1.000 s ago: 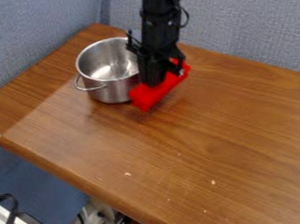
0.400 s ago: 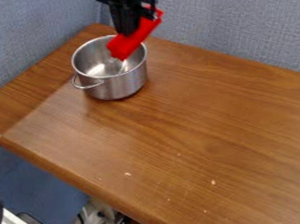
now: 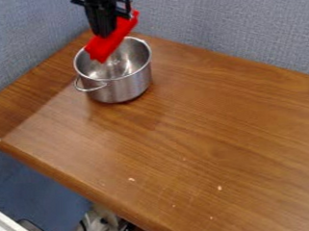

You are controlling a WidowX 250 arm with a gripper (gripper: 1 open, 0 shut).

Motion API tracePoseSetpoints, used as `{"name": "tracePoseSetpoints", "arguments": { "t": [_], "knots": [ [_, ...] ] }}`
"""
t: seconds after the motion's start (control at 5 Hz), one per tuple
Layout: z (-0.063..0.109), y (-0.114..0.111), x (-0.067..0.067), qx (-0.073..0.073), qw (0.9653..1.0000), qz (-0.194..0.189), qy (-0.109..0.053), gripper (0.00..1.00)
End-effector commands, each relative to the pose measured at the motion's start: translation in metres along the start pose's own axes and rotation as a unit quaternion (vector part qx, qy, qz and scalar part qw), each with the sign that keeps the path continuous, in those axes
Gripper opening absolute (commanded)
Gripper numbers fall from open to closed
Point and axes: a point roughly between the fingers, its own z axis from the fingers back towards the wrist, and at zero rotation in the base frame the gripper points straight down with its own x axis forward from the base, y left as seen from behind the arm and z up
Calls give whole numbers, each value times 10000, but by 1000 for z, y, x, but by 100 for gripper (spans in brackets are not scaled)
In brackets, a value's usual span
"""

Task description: Put the red object in the metal pot

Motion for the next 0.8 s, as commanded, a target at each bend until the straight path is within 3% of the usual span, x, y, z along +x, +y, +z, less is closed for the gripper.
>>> {"name": "tracePoseSetpoints", "arguments": {
  "t": [0.0,0.2,0.4,0.6],
  "knots": [
    [34,-15,-2,-17,9988,-203,-440,0],
    [26,-17,-2,-79,9991,-218,-360,100],
    [18,-15,-4,-124,9994,-200,-268,0],
    [9,-13,-5,-122,9996,-197,-177,100]
  ]
}}
